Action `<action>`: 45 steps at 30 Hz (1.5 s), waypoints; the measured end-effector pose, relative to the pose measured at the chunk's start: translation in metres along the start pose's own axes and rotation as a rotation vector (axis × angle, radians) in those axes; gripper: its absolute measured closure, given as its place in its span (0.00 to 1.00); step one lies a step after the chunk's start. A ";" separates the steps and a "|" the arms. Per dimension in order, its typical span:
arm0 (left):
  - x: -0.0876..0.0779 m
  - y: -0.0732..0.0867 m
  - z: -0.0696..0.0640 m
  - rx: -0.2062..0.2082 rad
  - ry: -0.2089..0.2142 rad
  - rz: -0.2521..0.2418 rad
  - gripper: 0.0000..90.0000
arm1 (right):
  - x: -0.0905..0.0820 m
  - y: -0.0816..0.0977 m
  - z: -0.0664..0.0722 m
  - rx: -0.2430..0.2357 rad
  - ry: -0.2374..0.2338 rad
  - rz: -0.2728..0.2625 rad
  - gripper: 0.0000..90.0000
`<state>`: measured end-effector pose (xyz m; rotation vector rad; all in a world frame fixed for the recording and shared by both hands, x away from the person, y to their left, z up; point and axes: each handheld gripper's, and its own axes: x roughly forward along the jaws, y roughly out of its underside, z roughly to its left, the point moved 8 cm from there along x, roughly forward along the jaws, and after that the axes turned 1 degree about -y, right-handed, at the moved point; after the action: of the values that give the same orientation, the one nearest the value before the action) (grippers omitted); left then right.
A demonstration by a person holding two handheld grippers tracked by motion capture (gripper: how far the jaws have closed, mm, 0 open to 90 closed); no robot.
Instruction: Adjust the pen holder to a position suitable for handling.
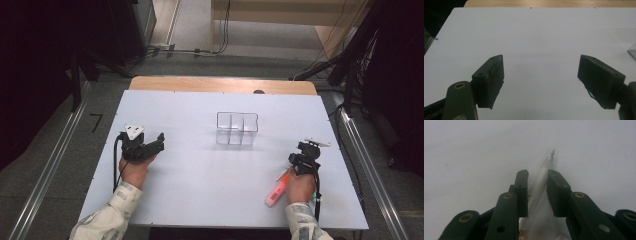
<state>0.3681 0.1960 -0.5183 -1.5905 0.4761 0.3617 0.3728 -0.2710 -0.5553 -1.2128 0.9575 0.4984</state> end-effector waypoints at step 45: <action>0.000 0.000 0.002 0.000 0.002 -0.001 0.26 | -0.023 -0.028 0.049 -0.173 -0.264 -0.167 0.87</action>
<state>0.3683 0.1976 -0.5186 -1.5911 0.4768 0.3594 0.3989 -0.2304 -0.5187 -1.3312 0.5926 0.6002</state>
